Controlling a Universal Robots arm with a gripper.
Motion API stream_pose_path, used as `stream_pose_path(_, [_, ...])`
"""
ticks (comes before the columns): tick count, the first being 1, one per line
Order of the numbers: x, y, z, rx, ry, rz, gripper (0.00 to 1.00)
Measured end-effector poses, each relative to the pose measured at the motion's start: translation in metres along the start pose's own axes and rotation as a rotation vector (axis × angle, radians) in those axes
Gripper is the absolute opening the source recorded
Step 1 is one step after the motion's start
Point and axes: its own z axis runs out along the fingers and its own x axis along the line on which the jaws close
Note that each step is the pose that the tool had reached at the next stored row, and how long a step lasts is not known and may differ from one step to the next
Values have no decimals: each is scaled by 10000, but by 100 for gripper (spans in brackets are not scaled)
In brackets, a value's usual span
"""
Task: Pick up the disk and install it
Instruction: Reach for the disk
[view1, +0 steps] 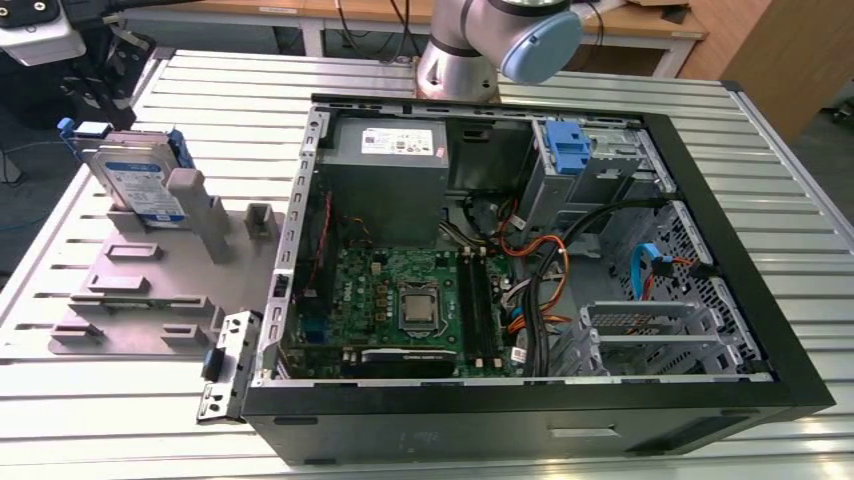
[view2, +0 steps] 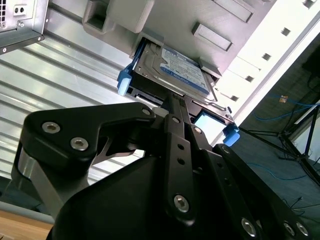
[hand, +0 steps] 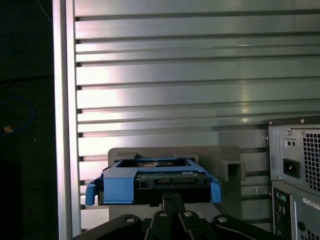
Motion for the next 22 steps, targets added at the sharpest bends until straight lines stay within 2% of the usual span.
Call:
stream_pose_path(4, [1,0,2,-1,8,1,11])
stream_pose_path(7, [0,1,6,44,239,12,11])
stream_pose_path(8, [1,0,7,47,253,13,11])
stream_pose_path(16, [2,1,6,59,273,-51,11])
stream_pose_path(22, [47,4,12,55,284,-311,11])
